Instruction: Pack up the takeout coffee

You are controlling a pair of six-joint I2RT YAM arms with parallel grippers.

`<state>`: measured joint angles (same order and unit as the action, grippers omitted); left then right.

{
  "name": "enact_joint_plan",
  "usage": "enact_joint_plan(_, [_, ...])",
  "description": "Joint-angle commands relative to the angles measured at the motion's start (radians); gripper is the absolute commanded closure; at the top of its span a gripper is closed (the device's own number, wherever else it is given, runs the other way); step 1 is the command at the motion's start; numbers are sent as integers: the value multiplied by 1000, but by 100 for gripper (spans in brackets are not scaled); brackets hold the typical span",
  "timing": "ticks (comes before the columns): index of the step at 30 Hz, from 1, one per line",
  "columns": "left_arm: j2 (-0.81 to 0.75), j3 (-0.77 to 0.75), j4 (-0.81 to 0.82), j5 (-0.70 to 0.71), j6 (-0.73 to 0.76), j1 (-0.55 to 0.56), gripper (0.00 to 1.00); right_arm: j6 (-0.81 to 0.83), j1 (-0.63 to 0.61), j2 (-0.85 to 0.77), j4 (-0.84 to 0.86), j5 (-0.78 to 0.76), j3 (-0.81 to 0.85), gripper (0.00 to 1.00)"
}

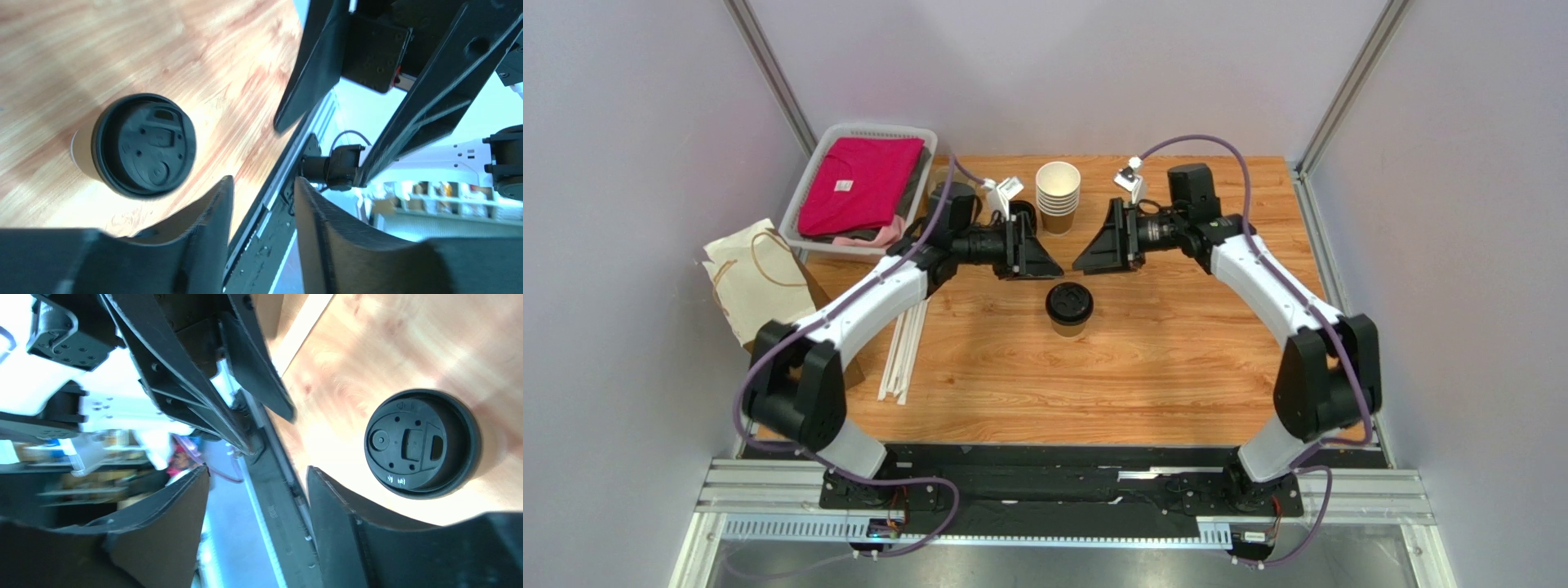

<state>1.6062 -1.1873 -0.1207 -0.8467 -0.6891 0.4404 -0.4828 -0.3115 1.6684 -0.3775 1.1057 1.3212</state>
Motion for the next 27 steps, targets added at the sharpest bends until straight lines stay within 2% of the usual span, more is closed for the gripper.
enact_joint_plan(1, [-150,136,-76,130,2,-8,47,142,-8,-131,-152,-182,-89,35])
enact_joint_plan(7, [-135,255,-53,120,-7,-8,46,184,-29,-121,-175,-263,-243,32])
enact_joint_plan(10, [-97,276,-40,101,-7,-5,46,199,-44,-96,-156,-296,-254,32])
enact_joint_plan(16, [10,273,73,80,-35,3,37,210,-46,57,-133,-299,-185,32])
enact_joint_plan(27, [142,184,216,77,-47,-20,36,205,-60,255,-87,-267,16,33])
